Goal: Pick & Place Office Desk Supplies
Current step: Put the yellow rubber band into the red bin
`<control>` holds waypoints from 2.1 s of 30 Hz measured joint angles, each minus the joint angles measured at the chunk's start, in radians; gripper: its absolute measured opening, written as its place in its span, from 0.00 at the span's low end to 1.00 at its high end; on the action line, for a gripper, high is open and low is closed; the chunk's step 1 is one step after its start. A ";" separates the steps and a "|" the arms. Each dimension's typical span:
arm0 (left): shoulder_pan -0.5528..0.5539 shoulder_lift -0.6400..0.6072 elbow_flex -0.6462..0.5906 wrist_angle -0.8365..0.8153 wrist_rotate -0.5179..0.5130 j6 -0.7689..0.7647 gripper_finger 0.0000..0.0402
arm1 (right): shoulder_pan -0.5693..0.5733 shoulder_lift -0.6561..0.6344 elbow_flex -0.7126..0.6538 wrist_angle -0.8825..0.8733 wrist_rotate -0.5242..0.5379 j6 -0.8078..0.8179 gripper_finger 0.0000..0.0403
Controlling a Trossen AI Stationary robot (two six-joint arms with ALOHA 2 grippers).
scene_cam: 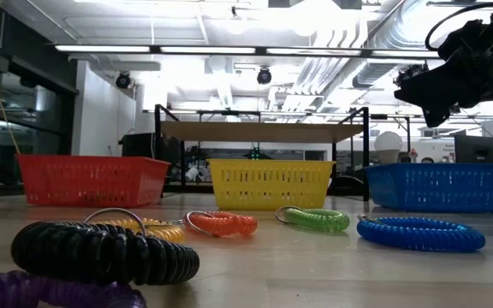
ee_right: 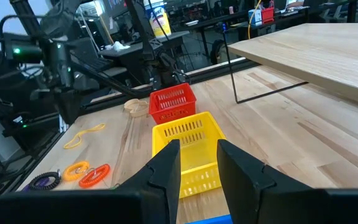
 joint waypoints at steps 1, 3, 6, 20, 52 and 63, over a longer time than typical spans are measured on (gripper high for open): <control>-0.002 0.013 0.000 0.016 0.001 0.000 0.16 | 0.000 0.000 0.000 0.000 0.000 0.000 0.23; -0.004 0.035 0.000 0.042 0.004 0.000 0.16 | 0.000 0.000 0.000 0.000 0.000 0.000 0.23; -0.004 0.058 0.000 0.062 0.004 0.000 0.16 | 0.000 0.000 0.000 0.000 0.000 0.000 0.23; -0.002 0.131 -0.003 0.088 -0.001 0.031 0.16 | 0.000 0.000 0.000 0.000 0.000 0.000 0.23; 0.001 0.180 -0.008 0.099 -0.007 -0.040 0.16 | 0.000 0.000 0.000 -0.001 0.000 0.000 0.23; 0.001 0.181 -0.008 0.102 -0.002 -0.042 0.10 | 0.000 0.000 0.000 0.000 0.000 0.000 0.23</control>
